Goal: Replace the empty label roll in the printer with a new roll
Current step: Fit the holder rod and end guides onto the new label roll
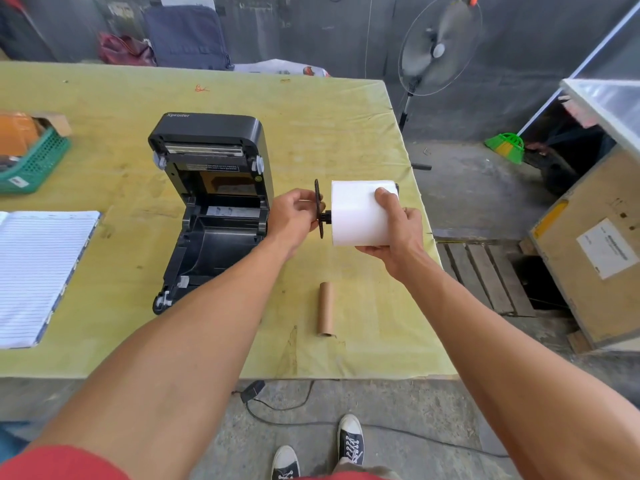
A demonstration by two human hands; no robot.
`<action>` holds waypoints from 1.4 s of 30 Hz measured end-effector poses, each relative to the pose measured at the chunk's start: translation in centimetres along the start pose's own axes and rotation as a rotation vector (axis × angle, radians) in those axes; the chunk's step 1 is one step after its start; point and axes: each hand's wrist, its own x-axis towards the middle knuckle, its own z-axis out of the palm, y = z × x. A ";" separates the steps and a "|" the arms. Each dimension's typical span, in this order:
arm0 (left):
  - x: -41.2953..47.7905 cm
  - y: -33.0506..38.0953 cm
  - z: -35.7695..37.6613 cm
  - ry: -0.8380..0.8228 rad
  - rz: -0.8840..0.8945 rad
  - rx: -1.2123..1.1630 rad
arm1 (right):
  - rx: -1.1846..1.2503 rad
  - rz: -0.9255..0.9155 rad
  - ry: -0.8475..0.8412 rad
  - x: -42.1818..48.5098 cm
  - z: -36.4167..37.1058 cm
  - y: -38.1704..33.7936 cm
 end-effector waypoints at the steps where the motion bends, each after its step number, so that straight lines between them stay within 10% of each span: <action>1: 0.1 0.4 0.0 -0.008 0.009 -0.014 | 0.002 -0.010 0.000 -0.1 0.1 -0.3; 42: -6.6 5.2 -4.1 -0.049 0.055 -0.166 | 0.101 -0.162 -0.001 -7.3 5.2 -1.6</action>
